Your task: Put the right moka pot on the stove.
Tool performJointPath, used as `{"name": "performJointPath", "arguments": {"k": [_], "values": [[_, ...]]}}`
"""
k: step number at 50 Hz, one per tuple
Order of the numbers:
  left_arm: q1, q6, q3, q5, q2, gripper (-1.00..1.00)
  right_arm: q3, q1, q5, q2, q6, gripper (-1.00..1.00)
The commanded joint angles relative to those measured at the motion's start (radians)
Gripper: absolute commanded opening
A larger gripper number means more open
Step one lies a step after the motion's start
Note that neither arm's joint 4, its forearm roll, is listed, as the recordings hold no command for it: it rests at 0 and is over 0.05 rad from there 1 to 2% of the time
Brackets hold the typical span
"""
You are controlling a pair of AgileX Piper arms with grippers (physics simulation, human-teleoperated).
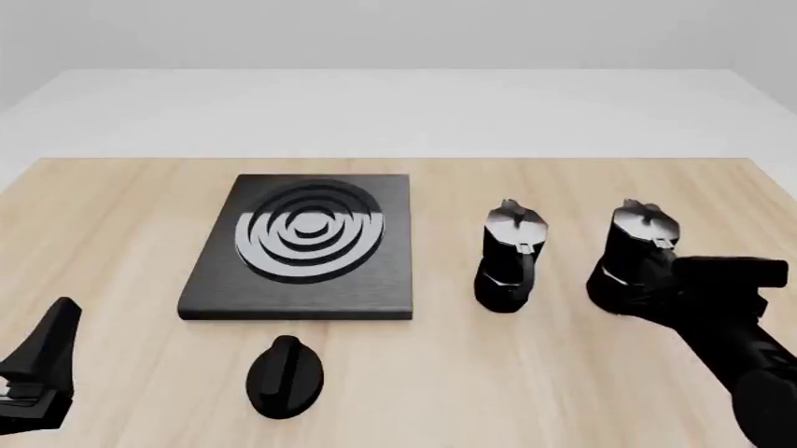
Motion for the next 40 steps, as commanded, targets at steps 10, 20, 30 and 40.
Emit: {"name": "performJointPath", "arguments": {"k": [10,20,30,40], "values": [[0.0,0.0,0.0,0.0,0.0,1.0,-0.046,0.038,0.282,-0.375,-0.049,-1.0],[0.0,0.0,0.0,0.0,0.0,1.0,-0.099,0.07,0.455,-0.555,-0.055,-1.0],[0.0,0.0,0.0,0.0,0.0,1.0,-0.15,0.091,0.57,-0.652,-0.061,-1.0],[0.0,0.0,0.0,0.0,0.0,1.0,-0.234,0.118,0.683,-0.722,-0.073,-1.0]]}}
